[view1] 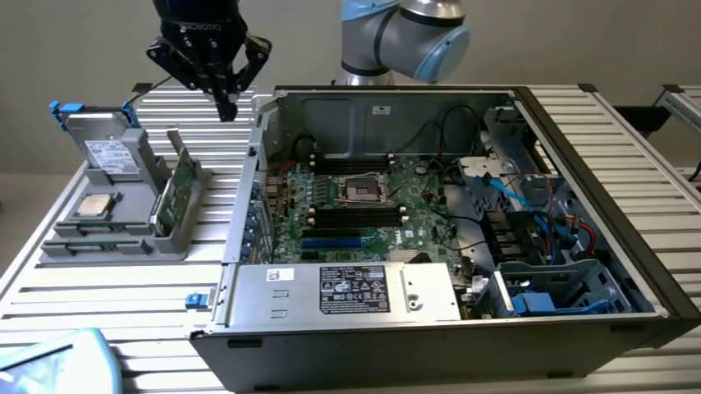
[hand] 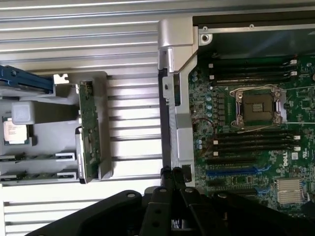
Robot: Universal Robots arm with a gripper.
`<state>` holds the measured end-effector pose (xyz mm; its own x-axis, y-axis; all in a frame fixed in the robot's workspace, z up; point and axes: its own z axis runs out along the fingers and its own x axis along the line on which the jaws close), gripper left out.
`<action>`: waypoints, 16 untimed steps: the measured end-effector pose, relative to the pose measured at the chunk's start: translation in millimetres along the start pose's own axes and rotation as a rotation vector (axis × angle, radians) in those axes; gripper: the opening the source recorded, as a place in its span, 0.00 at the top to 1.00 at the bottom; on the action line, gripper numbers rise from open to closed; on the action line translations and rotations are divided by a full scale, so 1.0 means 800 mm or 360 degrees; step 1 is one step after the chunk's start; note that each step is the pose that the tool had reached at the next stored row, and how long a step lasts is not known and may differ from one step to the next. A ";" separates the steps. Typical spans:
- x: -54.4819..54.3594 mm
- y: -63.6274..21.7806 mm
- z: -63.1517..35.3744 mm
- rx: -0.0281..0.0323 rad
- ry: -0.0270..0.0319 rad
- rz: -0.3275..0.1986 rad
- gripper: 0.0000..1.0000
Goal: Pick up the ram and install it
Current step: 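Reach for the ram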
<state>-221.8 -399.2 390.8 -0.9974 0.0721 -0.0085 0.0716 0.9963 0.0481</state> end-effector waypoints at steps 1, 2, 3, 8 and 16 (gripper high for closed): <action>0.006 0.000 0.000 -0.00002 0.00003 0.0000 0.89; 0.011 -0.001 0.000 -0.00002 0.00007 0.0000 0.89; 0.017 -0.001 0.000 -0.00001 0.00012 0.0000 0.89; 0.045 -0.003 0.001 0.00000 0.00018 0.0000 0.89; 0.091 -0.007 0.004 -0.00001 0.00020 0.0000 0.89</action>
<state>-294.6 -399.2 386.7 -0.9974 0.0722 -0.0073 0.0717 0.9963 0.0481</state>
